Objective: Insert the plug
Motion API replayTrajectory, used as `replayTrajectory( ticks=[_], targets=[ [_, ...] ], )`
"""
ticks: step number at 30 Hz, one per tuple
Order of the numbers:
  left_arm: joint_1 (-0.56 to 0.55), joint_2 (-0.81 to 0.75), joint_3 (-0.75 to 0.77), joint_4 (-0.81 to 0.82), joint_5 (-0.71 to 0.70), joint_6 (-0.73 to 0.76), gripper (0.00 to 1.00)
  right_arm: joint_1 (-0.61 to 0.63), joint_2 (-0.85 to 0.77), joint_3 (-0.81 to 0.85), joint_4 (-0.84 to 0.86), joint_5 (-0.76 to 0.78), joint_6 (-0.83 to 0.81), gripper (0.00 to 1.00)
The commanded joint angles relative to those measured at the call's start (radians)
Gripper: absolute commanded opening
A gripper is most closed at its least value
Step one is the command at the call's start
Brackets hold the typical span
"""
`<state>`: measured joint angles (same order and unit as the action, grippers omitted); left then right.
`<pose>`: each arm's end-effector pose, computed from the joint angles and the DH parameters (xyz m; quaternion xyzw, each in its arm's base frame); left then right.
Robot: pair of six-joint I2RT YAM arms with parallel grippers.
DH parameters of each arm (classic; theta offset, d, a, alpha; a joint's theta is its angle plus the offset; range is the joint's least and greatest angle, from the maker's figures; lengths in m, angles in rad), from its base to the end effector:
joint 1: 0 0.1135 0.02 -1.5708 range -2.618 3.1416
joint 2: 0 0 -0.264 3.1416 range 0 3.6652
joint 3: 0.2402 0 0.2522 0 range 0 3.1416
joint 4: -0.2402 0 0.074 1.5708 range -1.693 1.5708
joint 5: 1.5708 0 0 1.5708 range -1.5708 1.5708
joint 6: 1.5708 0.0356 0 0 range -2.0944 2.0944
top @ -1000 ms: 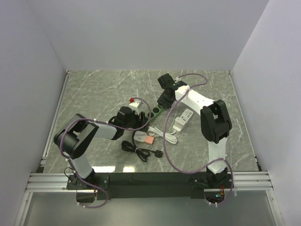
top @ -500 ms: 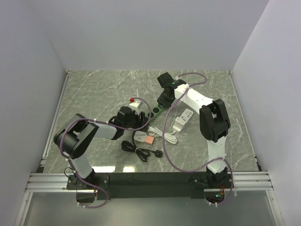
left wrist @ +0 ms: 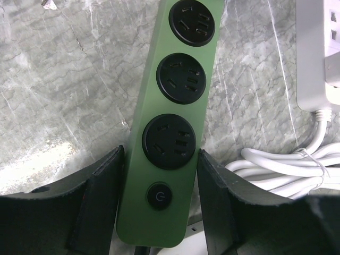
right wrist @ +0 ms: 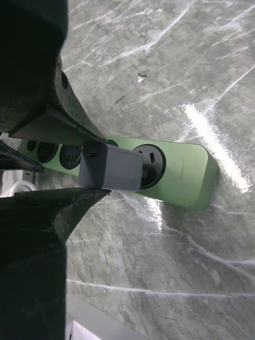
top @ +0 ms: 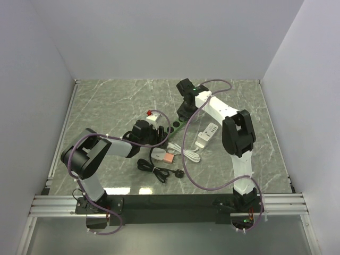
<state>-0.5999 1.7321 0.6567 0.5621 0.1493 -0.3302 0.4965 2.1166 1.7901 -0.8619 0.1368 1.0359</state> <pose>0.2667 -0.1889 0.1335 0.1530 0.8482 -0.2832 0.4207 0.3972 0.2096 0.2160 0.2735 0.9406 0.0831 0.1831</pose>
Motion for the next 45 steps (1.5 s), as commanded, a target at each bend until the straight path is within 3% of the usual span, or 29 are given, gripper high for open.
replayTrajectory(
  ticks=[1, 45],
  targets=[
    [-0.009, 0.034, 0.003, -0.071, 0.026, -0.007, 0.59, -0.015, 0.069, 0.02, -0.02, 0.053, -0.002, 0.0],
    [-0.009, 0.041, 0.004, -0.076, 0.029, -0.003, 0.57, -0.061, 0.218, 0.12, -0.088, 0.21, -0.106, 0.0]
  ],
)
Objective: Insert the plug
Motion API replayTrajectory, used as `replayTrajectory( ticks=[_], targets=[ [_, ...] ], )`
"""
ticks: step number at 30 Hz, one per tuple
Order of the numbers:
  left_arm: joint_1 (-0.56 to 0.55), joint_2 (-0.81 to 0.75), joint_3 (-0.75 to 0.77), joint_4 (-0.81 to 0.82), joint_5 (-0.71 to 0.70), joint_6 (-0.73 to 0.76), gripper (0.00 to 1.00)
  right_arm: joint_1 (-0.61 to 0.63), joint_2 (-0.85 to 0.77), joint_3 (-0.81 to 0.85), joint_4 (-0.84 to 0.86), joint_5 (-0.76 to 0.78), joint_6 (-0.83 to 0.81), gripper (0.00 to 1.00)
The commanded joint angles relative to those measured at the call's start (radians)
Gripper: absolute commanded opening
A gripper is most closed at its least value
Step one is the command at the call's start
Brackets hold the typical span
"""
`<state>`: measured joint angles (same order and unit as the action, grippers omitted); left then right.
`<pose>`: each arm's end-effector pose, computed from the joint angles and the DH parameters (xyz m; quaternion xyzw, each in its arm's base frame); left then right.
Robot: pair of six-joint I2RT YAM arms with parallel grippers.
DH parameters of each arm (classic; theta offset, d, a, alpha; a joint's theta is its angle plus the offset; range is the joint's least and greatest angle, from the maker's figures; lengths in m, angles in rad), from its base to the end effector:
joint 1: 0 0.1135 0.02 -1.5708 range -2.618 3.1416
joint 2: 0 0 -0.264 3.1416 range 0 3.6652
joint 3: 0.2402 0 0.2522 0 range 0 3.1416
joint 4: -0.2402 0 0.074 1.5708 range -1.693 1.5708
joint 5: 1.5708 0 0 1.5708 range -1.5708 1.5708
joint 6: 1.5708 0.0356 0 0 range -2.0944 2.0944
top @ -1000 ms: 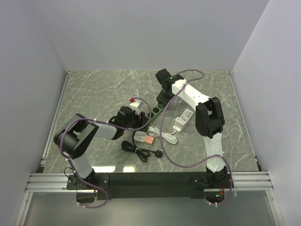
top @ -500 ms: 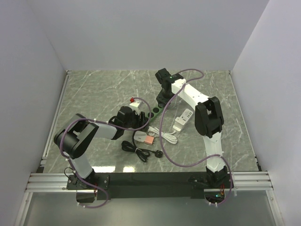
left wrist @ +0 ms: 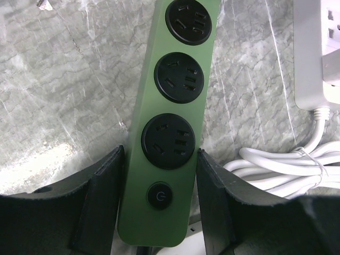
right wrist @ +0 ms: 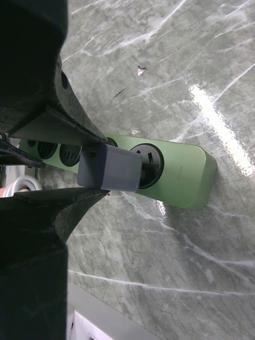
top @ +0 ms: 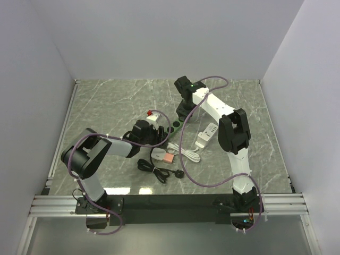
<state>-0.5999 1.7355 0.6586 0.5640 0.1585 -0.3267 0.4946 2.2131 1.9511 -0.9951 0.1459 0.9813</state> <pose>0.2670 -0.1894 0.1331 0.1568 0.8472 -0.2860 0.4195 0.4108 0.2157 0.2155 0.2484 0.9533 0.0515 0.1637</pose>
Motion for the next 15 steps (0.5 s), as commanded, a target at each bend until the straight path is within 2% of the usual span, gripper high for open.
replayTrajectory(
  ticks=[1, 15],
  targets=[
    [-0.009, 0.041, 0.003, -0.079, 0.018, -0.005, 0.57, -0.059, 0.119, -0.047, 0.047, 0.214, -0.052, 0.0],
    [-0.009, 0.035, -0.002, -0.078, 0.018, -0.002, 0.57, -0.07, 0.135, -0.083, 0.052, 0.302, -0.089, 0.0]
  ],
)
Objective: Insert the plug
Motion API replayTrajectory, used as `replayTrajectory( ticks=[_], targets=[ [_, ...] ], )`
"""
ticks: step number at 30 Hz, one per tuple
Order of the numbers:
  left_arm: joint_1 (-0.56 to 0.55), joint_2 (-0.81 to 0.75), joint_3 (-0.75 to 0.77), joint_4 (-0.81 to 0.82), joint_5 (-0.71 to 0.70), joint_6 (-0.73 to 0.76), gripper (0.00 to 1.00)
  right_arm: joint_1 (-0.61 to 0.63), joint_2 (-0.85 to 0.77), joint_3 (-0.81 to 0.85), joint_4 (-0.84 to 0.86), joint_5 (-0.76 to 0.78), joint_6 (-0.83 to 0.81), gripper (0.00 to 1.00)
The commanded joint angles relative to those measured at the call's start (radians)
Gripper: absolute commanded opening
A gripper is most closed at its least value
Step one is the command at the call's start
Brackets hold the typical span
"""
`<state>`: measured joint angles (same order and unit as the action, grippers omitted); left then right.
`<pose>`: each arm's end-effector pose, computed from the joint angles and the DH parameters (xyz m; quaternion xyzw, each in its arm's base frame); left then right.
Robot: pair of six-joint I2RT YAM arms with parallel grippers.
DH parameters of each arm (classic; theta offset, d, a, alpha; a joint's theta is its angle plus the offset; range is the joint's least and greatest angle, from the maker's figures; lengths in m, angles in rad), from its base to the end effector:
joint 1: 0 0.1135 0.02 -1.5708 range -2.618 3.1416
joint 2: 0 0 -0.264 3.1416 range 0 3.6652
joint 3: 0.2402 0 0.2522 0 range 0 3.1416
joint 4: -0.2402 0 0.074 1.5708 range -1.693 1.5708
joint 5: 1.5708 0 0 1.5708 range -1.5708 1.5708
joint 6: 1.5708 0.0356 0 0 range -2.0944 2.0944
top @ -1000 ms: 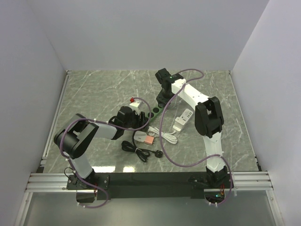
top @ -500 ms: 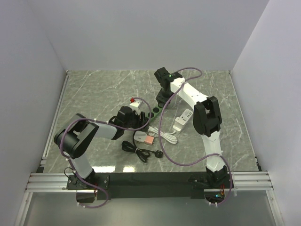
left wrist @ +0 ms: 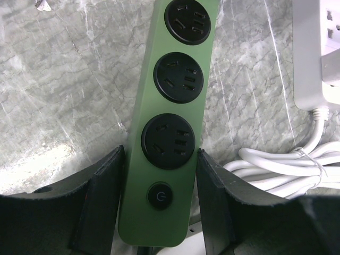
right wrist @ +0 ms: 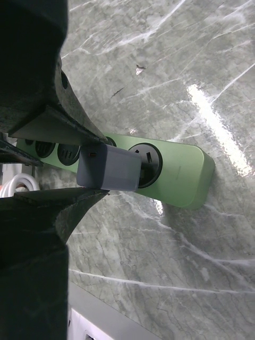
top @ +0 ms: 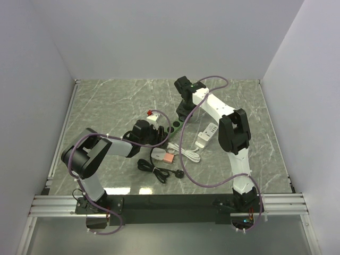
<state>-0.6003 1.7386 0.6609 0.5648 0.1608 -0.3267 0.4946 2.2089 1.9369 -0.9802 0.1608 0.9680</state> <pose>0.2674 -0.1900 0.1329 0.1575 0.8470 -0.2869 0.4189 0.4107 0.2150 0.2139 0.2432 0.9537 0.0466 0.1706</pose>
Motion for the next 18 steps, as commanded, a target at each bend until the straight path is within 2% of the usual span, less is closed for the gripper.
replayTrajectory(
  ticks=[1, 3, 18],
  targets=[
    [-0.009, 0.033, -0.004, -0.079, 0.019, -0.002, 0.57, -0.07, 0.138, -0.069, 0.035, 0.304, -0.078, 0.0],
    [-0.009, 0.035, -0.007, -0.075, 0.023, 0.0, 0.57, -0.071, 0.13, -0.069, 0.037, 0.336, -0.086, 0.0],
    [-0.009, 0.035, -0.01, -0.074, 0.046, 0.009, 0.56, -0.074, 0.152, -0.036, 0.063, 0.313, -0.212, 0.0]
  ],
)
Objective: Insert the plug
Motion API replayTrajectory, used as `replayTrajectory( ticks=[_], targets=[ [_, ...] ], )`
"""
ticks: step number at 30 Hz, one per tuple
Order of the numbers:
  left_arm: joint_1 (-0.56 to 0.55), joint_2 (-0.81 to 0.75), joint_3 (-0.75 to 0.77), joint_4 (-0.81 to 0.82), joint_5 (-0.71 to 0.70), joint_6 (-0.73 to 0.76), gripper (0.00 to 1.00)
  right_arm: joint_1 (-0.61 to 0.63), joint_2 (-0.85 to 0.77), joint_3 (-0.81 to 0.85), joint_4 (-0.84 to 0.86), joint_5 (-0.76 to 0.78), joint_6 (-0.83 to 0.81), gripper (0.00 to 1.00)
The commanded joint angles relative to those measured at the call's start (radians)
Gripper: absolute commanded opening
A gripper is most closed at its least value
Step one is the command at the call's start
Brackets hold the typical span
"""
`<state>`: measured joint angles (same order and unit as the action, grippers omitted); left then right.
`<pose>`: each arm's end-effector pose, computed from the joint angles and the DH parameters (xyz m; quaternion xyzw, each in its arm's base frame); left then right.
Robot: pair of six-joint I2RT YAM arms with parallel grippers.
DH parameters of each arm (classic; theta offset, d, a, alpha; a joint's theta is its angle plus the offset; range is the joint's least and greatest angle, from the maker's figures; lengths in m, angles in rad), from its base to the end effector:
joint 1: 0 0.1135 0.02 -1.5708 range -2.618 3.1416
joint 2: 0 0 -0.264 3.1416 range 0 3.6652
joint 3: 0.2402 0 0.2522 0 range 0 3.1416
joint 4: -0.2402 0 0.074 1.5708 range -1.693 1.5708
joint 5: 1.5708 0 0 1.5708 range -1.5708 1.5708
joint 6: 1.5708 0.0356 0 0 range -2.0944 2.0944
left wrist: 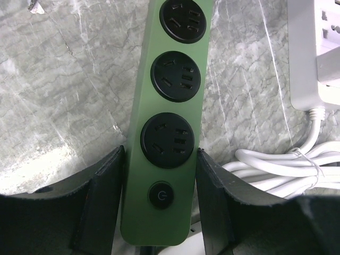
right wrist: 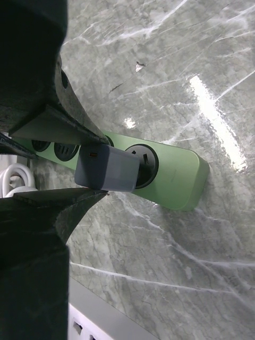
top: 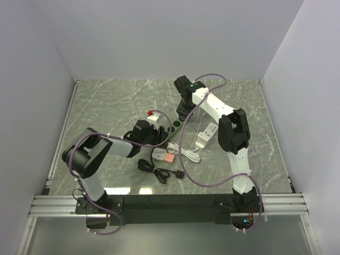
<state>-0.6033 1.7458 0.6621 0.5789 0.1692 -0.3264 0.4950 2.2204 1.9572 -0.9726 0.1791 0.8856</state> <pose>0.2676 -0.1917 0.1323 0.1610 0.8441 -0.2920 0.4200 0.4145 0.2166 0.2150 0.2052 0.9605 0.0377 0.1842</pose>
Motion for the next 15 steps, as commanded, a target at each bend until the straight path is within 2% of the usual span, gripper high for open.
replayTrajectory(
  ticks=[1, 7, 15],
  targets=[
    [-0.006, 0.026, -0.013, -0.088, 0.041, 0.007, 0.56, -0.075, 0.142, -0.05, 0.052, 0.295, -0.137, 0.0],
    [-0.004, 0.014, -0.024, -0.074, 0.05, 0.009, 0.55, -0.07, 0.179, 0.008, 0.002, 0.31, -0.14, 0.0],
    [-0.004, -0.012, -0.048, -0.059, 0.055, 0.004, 0.54, -0.064, 0.153, -0.049, 0.02, 0.313, -0.132, 0.0]
  ],
)
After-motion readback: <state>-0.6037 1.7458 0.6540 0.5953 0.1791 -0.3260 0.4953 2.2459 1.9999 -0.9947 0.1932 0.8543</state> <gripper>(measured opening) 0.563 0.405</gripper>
